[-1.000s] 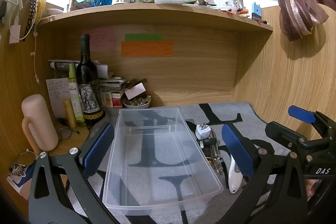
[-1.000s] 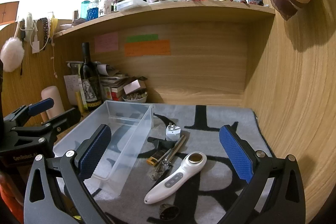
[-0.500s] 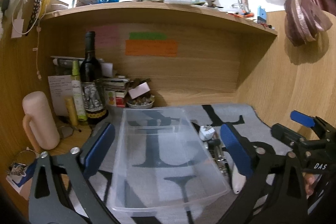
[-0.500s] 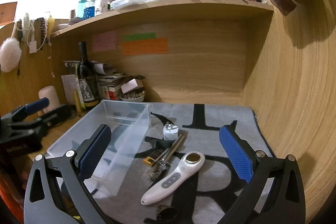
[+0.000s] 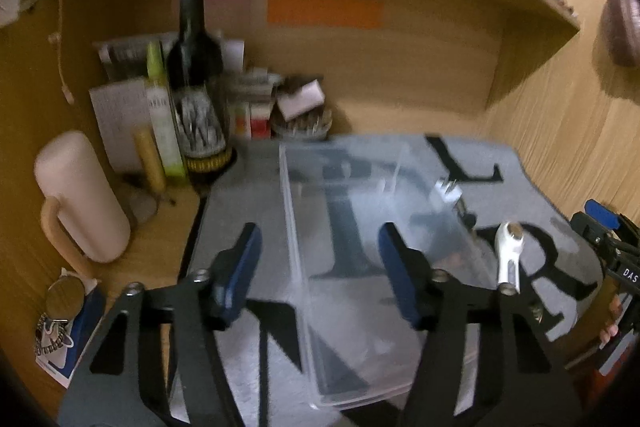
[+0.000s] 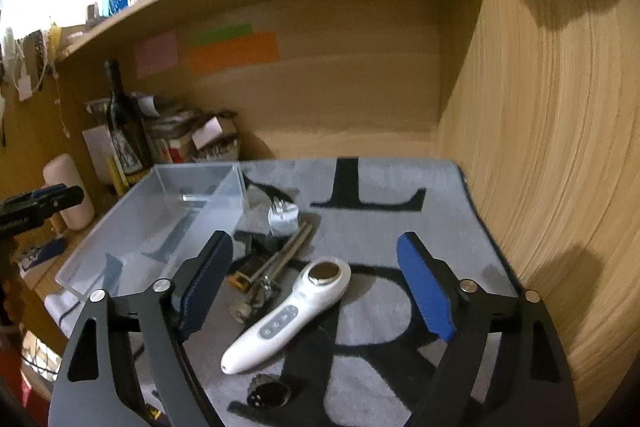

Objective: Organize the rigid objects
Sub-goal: 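Grasp the clear box wall with the left tool while the right tool approaches the white device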

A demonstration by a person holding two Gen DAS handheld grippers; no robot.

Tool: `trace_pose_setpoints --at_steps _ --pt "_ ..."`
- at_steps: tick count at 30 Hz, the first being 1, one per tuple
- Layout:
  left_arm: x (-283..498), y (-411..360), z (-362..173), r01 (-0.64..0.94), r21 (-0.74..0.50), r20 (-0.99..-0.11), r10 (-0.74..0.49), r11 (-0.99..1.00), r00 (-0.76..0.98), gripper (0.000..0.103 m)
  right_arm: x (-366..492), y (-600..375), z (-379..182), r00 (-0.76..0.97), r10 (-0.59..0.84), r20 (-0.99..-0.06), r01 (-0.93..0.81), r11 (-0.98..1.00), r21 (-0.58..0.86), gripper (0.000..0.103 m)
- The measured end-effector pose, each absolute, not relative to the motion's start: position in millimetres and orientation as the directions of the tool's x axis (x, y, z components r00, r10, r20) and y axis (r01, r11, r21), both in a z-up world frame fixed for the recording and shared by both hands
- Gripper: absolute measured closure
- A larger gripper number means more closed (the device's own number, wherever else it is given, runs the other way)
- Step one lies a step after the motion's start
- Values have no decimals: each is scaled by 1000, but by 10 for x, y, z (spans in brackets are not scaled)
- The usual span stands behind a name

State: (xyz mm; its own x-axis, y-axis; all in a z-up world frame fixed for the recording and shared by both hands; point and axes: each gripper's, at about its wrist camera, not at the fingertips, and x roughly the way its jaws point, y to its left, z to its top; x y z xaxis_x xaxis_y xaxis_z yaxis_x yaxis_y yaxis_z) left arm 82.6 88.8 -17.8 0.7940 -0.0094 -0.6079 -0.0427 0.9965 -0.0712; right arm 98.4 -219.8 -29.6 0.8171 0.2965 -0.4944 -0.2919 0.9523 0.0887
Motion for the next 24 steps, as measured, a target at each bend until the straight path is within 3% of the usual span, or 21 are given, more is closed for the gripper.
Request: trace_pose_setpoints --at_steps 12,24 --pt "1285 1135 -579 -8 -158 -828 -128 987 546 73 1300 -2105 -713 677 323 -661 -320 938 130 35" --pt "1386 1123 -725 -9 -203 -857 -173 979 486 88 1597 -2001 -1055 561 319 -764 -310 937 164 37"
